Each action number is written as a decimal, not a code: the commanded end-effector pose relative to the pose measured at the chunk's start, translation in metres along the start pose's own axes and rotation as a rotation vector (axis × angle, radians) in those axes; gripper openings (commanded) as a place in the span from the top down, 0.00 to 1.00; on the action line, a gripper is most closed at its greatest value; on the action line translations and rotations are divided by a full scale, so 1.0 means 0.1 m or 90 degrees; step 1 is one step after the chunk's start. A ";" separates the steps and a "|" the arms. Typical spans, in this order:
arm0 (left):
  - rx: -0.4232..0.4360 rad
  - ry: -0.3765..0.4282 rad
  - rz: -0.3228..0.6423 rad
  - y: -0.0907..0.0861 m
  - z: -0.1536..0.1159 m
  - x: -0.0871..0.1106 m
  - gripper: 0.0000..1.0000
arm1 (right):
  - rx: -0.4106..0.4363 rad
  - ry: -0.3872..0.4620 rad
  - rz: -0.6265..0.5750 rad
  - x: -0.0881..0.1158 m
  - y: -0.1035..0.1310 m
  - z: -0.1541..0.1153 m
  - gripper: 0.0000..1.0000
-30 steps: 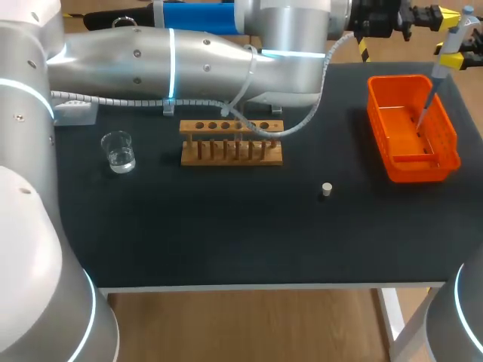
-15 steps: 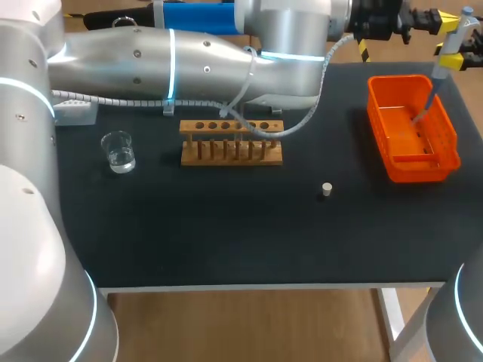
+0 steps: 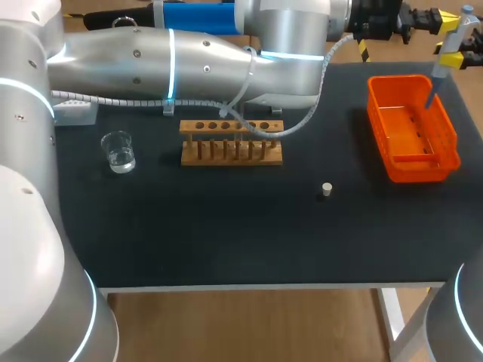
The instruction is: Invert the test tube, pick up the pipette, mount the tip to pipette, aspirate from beaker and dispense into the tube, eject the tip, return the pipette, and cap with the stopper.
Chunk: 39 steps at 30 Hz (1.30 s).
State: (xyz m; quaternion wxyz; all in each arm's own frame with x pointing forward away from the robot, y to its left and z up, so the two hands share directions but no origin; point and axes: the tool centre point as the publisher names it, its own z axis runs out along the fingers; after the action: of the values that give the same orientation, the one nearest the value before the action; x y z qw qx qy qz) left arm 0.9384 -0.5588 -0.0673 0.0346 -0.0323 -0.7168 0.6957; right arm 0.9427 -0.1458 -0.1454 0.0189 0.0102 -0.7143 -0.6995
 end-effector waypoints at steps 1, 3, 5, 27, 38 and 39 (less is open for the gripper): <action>0.003 -0.006 0.011 -0.06 -0.01 0.00 1.00 | 0.003 0.000 0.000 0.00 0.04 0.00 1.00; 0.005 -0.009 0.019 -0.12 -0.03 0.00 1.00 | 0.003 0.000 0.000 0.00 0.04 0.00 1.00; 0.004 -0.012 0.027 -0.16 -0.04 0.01 1.00 | 0.003 0.000 0.000 0.00 0.04 0.00 1.00; -0.048 -0.059 0.019 -0.54 -0.96 0.36 0.00 | 0.003 0.000 0.000 0.00 0.04 0.00 1.00; -0.051 -0.094 0.004 -0.42 -1.72 0.80 0.00 | 0.003 0.000 0.000 0.00 0.04 0.00 1.00; -0.052 -0.095 0.010 -0.40 -1.78 0.84 0.00 | 0.003 0.000 0.000 0.00 0.04 0.00 1.00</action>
State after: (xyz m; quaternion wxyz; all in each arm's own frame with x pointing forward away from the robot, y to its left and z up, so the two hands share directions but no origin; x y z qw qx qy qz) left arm 0.8885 -0.4311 -0.0212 -0.0169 0.0088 -0.7508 0.6603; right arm 0.9428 -0.1454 -0.1424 0.0192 0.0106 -0.7147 -0.6991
